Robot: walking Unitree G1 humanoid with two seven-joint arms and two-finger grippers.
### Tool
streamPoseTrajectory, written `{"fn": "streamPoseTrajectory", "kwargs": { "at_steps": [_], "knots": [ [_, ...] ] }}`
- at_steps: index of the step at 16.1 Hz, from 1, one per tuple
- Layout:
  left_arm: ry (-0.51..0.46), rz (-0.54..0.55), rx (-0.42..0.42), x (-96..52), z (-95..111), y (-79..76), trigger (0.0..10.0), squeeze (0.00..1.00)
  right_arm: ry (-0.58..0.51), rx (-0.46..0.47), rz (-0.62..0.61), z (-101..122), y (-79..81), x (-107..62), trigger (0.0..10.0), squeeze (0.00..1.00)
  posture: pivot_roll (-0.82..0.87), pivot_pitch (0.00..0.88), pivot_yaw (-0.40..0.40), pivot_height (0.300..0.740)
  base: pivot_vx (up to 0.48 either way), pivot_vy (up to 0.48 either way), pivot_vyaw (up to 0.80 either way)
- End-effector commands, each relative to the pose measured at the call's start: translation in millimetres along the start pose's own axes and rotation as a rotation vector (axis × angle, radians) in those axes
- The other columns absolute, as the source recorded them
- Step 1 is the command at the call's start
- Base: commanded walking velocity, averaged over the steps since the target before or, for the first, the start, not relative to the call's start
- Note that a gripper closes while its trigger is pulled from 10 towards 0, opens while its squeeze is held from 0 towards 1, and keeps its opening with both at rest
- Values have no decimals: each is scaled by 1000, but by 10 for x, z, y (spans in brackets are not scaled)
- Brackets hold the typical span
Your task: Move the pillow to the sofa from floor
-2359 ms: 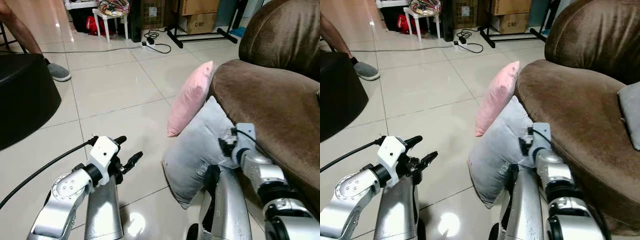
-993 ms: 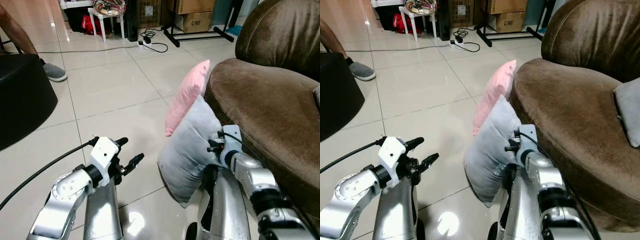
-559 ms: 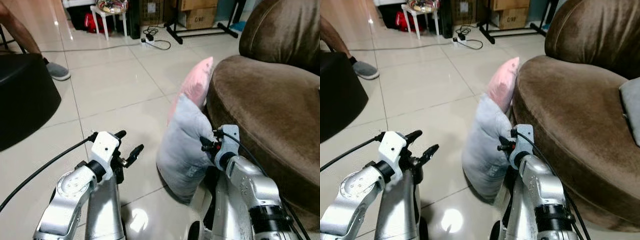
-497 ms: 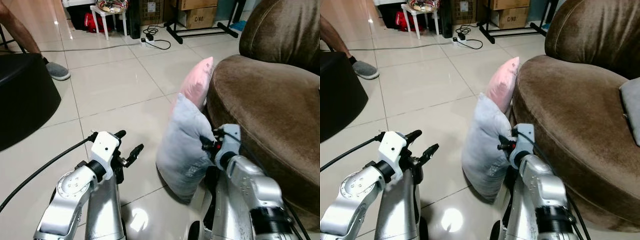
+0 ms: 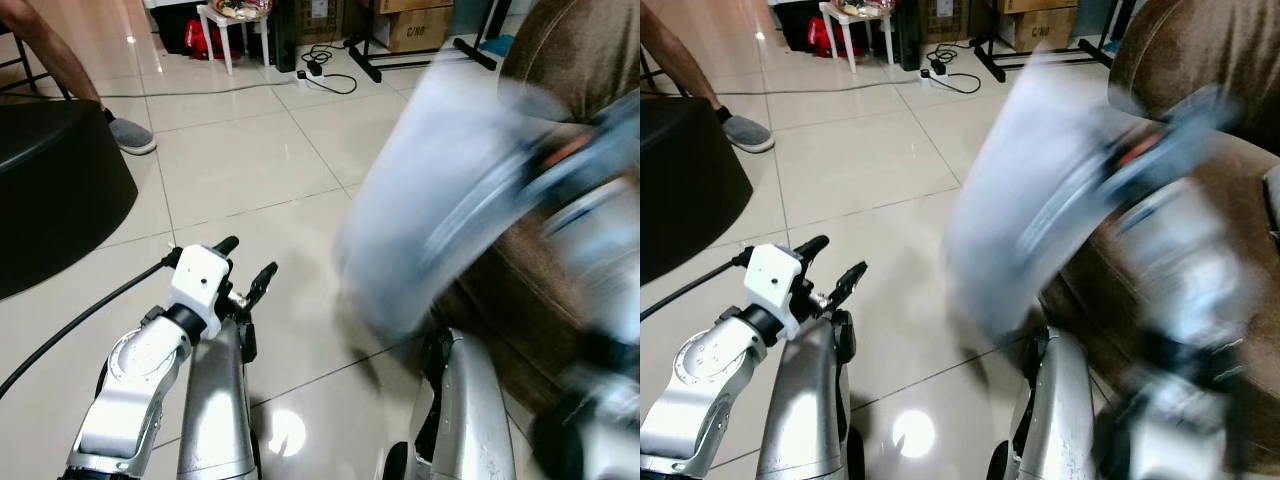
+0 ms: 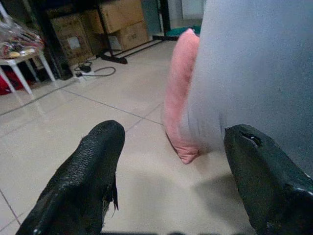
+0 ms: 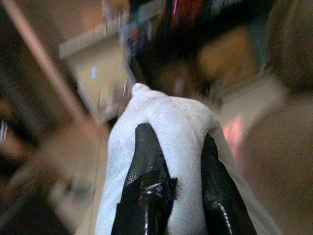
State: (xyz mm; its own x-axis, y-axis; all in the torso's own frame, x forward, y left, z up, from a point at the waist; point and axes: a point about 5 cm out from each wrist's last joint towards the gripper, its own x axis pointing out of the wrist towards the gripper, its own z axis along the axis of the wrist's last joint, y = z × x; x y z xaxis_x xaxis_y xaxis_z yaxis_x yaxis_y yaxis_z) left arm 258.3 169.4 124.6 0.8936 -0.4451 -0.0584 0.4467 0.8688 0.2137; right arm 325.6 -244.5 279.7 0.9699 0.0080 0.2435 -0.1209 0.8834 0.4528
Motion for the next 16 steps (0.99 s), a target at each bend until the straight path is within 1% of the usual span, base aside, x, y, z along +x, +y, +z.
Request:
{"fn": "streamPoseTrajectory", "kwargs": {
  "at_steps": [1,2,3,4,5,6,7,8,9,10,11,12,14,16],
  "knots": [
    [-34,17,18,7,92,14,10000,0,-231,-2,-28,589,-19,-33,0,0,12,0,-25,346,0,0,0],
    [-39,21,20,7,102,17,10000,0,-272,-3,-43,715,-31,-42,0,0,12,0,-25,346,0,0,0],
    [-52,29,24,12,140,25,10000,0,-382,-69,-82,1067,-36,-90,0,0,13,0,-27,346,0,0,0],
    [-57,31,25,15,157,27,10000,0,-415,-130,-100,1195,-18,-117,0,0,11,0,-27,346,0,0,0],
    [-61,32,25,20,175,26,10000,0,-417,-239,-122,1283,34,-133,10000,0,10,0,-25,346,0,0,0],
    [-61,32,26,29,182,24,10000,0,-362,-312,-119,1212,97,-97,10000,0,5,0,-20,346,0,0,0],
    [-58,33,31,40,184,21,10000,0,-279,-392,-98,1021,163,-40,10000,0,5,0,-18,346,0,0,0],
    [-55,34,40,54,183,19,10000,0,-143,-516,-105,655,184,27,10000,0,3,0,-15,346,0,0,0],
    [-53,39,44,60,183,21,10000,0,-99,-556,-111,496,184,42,10000,0,3,0,-15,346,0,0,0],
    [-50,60,58,70,184,45,10000,0,-33,-579,-106,206,205,53,10000,0,8,0,-16,346,0,0,0],
    [-40,86,71,79,174,83,10000,0,18,-575,-79,-33,264,43,10000,0,13,0,-17,346,0,0,0],
    [-40,105,77,75,176,109,10000,0,70,-579,-55,-292,358,12,10000,0,13,0,-16,360,0,0,0],
    [-38,103,79,64,176,98,10000,0,107,-537,-50,-462,384,-17,10000,0,13,0,-16,375,0,0,0],
    [-33,109,82,58,170,93,10000,0,113,-519,-76,-520,360,-42,10000,0,15,0,-18,394,0,0,0]
  ]
}}
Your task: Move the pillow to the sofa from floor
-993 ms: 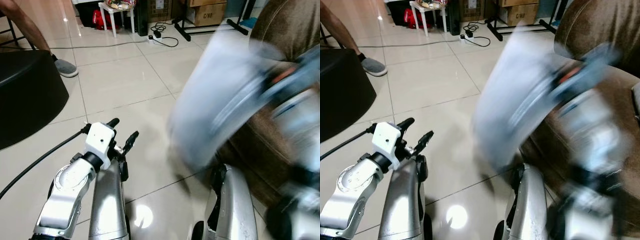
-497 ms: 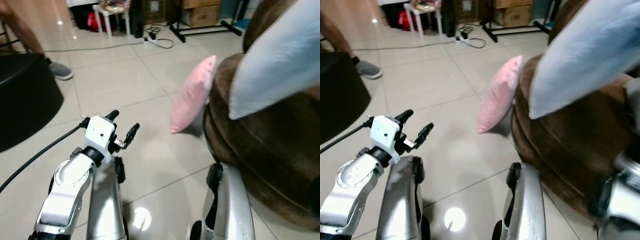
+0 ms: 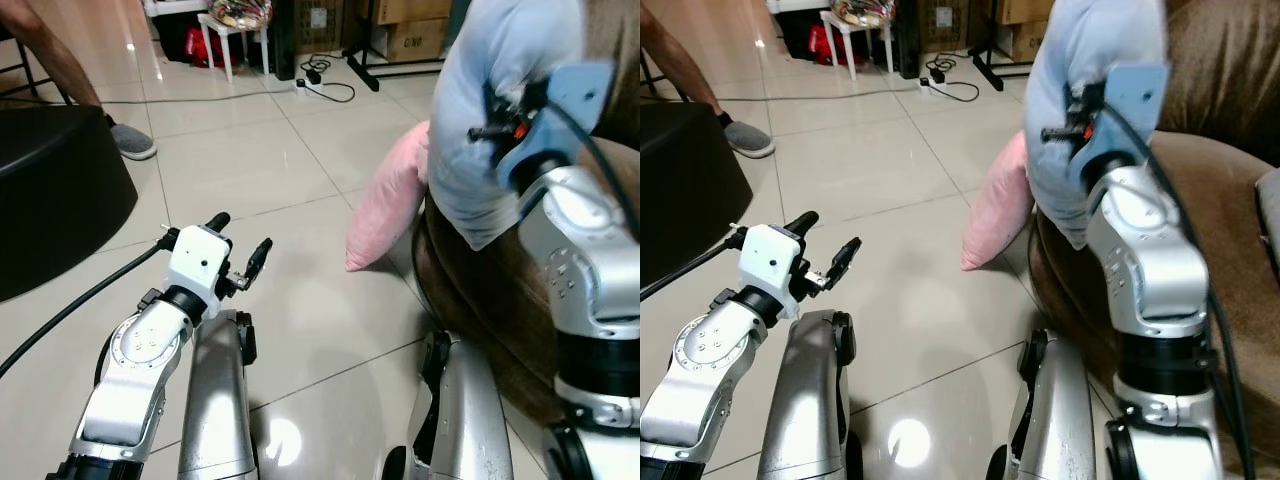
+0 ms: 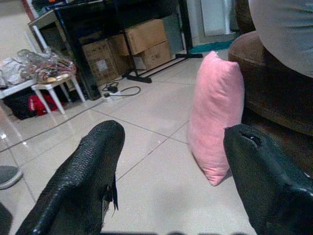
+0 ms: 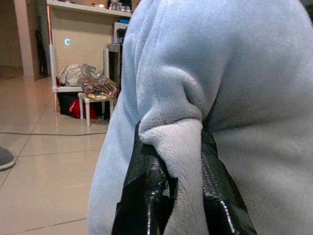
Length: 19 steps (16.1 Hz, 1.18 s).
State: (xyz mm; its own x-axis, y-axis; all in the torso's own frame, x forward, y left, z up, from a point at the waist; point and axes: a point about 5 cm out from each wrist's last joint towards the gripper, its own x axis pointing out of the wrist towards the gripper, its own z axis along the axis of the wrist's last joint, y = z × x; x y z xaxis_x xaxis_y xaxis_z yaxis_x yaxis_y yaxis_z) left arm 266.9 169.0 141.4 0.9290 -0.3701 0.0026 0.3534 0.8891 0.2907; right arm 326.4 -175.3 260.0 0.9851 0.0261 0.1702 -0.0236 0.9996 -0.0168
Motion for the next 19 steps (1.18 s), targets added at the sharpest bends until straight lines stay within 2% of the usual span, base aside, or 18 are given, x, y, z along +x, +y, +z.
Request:
{"fn": "streamPoseTrajectory", "kwargs": {
  "at_steps": [1,4,5,6,10,19],
  "knots": [
    [5,16,7,-9,7,20,10000,0,67,3,-79,-137,-132,-13,10000,0,16,0,-19,404,0,0,0],
    [5,20,8,-6,7,14,10000,0,74,-9,-85,-174,-110,-15,10000,0,17,0,-23,434,0,0,0],
    [9,26,12,-6,1,21,10000,0,79,6,-88,-190,-102,-18,10000,0,17,0,-25,438,0,0,0],
    [15,42,18,3,-1,43,10000,0,85,85,-97,-244,-73,-31,10000,0,19,0,-27,453,0,0,0],
    [4,95,25,8,26,108,10000,0,101,116,-103,-405,-41,-120,10000,0,20,0,-31,487,0,0,0],
    [-1,142,15,42,33,136,10000,0,128,196,-64,-461,32,-186,10000,0,7,0,-27,570,0,0,0]
  ]
}}
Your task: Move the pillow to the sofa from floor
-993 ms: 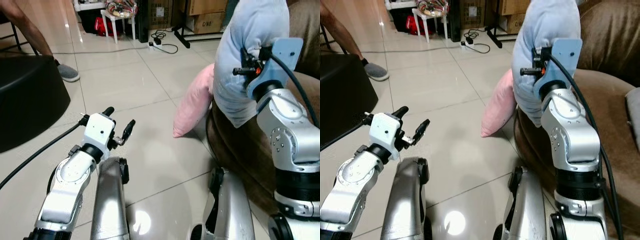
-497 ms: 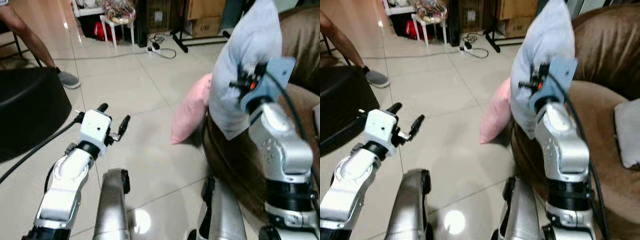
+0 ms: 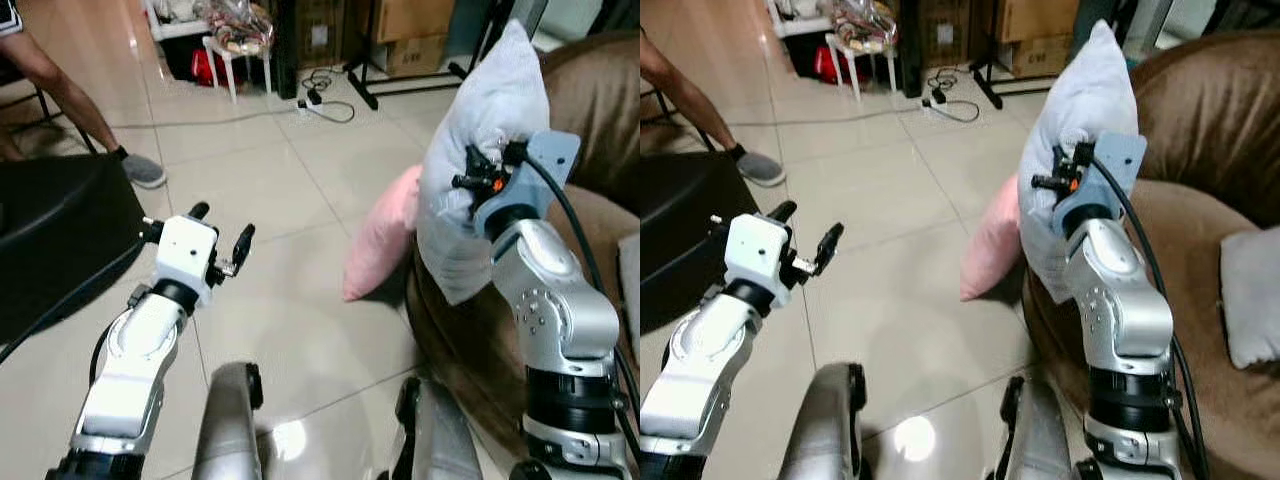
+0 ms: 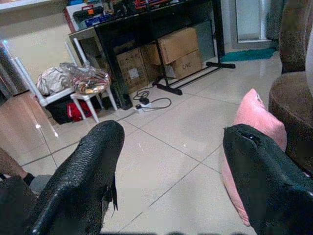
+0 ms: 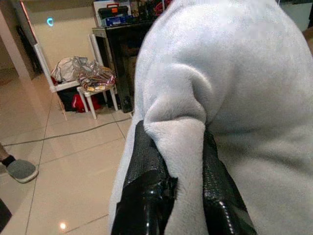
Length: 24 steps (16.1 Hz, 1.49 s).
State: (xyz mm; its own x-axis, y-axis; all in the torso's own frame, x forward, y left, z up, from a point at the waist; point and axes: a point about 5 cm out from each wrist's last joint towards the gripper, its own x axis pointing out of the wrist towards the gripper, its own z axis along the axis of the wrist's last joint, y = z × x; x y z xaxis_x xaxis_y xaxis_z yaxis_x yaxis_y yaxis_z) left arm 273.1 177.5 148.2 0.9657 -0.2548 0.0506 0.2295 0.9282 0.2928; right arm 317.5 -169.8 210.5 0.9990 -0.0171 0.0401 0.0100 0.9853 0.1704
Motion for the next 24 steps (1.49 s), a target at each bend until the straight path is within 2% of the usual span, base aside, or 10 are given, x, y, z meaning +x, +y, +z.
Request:
{"fn": "streamPoseTrajectory", "kwargs": {
  "at_steps": [1,5,8,18,22,24],
  "knots": [
    [10,14,9,17,-5,16,10000,0,0,15,-9,17,-32,-16,10000,0,8,0,-30,575,0,0,0],
    [21,16,30,8,-35,11,10000,0,2,32,23,11,8,-20,10000,0,10,0,-34,614,0,0,0],
    [24,13,29,0,-43,-2,10000,0,21,-10,10,-73,20,-42,10000,0,10,0,-33,639,0,0,0],
    [37,12,28,-25,-77,-25,10000,0,43,-1,-10,-191,-2,-111,10000,0,12,0,-29,729,0,0,0],
    [37,17,26,-28,-79,-21,10000,0,48,8,-2,-206,15,-125,10000,0,13,0,-30,740,0,0,0],
    [27,20,24,-23,-63,-15,10000,0,31,50,16,-175,66,-110,10000,0,13,0,-29,740,0,0,0]
  ]
}}
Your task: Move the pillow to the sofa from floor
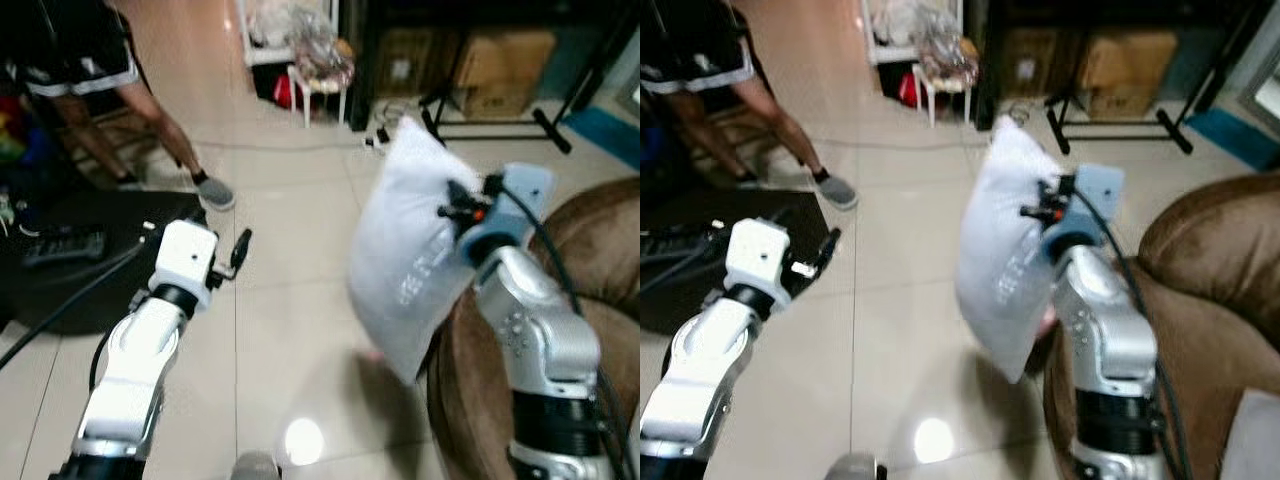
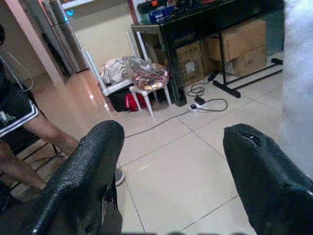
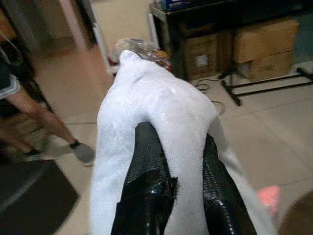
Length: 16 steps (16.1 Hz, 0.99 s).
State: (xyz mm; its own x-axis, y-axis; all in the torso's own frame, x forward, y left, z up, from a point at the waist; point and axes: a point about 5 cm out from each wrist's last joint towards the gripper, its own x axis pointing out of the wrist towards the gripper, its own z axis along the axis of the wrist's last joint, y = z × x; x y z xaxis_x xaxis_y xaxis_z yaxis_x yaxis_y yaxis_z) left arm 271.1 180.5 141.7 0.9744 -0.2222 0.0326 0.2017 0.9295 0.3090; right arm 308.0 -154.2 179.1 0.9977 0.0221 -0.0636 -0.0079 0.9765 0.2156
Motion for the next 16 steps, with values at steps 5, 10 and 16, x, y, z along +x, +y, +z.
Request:
{"fn": "streamPoseTrajectory", "kwargs": {
  "at_steps": [5,10,16],
  "knots": [
    [-12,-1,6,15,27,-10,10000,0,-66,35,9,116,-9,-9,10000,0,15,0,-27,740,0,0,0],
    [-24,5,4,35,46,1,10000,0,-56,43,-22,40,-5,-14,10000,0,14,0,-21,740,0,0,-616],
    [-19,7,13,27,44,7,10000,0,-64,51,-17,-33,88,-22,10000,0,20,0,-22,740,0,0,-796]
  ]
}}
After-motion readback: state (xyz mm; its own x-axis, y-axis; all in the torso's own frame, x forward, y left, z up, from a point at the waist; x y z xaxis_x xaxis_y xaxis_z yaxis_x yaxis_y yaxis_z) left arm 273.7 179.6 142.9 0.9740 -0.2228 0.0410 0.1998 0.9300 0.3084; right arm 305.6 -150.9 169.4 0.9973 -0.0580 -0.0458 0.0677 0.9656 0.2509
